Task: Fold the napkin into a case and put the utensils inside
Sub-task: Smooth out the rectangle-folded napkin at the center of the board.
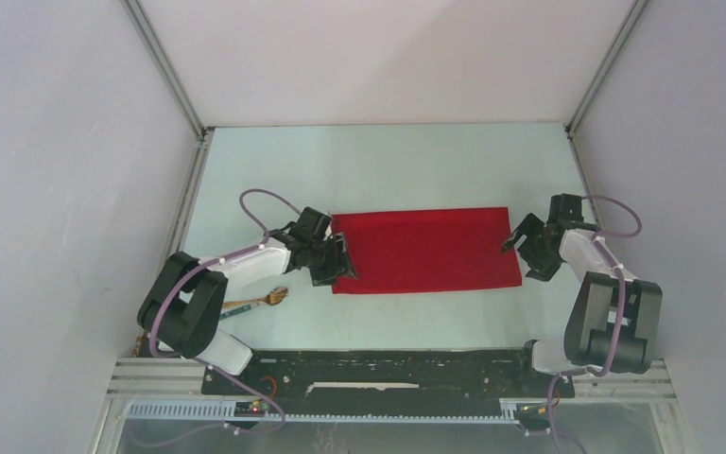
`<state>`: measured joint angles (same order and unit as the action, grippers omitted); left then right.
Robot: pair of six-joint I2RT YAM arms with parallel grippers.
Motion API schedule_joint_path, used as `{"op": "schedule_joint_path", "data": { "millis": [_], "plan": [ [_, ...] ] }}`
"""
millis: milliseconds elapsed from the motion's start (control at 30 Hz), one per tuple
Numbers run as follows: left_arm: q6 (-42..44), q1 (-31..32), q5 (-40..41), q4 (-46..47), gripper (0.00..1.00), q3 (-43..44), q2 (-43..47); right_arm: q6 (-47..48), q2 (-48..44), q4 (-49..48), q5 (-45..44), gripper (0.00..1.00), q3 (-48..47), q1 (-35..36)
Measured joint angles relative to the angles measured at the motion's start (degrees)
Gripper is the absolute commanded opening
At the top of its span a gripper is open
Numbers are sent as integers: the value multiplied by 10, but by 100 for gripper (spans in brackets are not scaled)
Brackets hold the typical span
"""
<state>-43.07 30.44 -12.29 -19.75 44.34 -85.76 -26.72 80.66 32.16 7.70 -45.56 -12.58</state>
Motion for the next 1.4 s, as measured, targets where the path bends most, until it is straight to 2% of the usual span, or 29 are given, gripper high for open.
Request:
{"op": "schedule_joint_path", "data": {
  "millis": [233, 333, 467, 667, 833, 933, 1067, 1133, 1267, 1400],
  "plan": [
    [0, 0, 1, 13, 65, -9, -9, 4, 6, -7, -1, 89, 0, 5],
    [0, 0, -1, 12, 66, -12, -2, 5, -9, 1, -22, 92, 0, 42],
    [0, 1, -8, 3, 70, -10, 26, 5, -45, 1, -3, 93, 0, 80],
    [-4, 2, -22, 31, 73, 4, 31, 3, -12, -28, 29, 92, 15, 47],
    [-10, 2, -13, 57, 79, -14, 3, 2, 10, -37, 26, 93, 34, 39],
    [-6, 2, 2, 39, 96, -16, 5, 2, 0, -34, 15, 100, 28, 59],
    [2, -4, 2, 12, 98, 47, 4, -1, -18, -54, 51, 100, -7, 72],
    [-2, -15, -17, 29, 97, 100, -7, -10, -9, -87, 86, 100, -34, 63],
    [-32, -42, -67, 125, 98, 183, -72, -42, 65, -184, 163, 100, -91, 49],
    [-58, -58, -88, 180, 97, 235, -161, -75, 165, -261, 230, 100, -134, 39]
  ]
}}
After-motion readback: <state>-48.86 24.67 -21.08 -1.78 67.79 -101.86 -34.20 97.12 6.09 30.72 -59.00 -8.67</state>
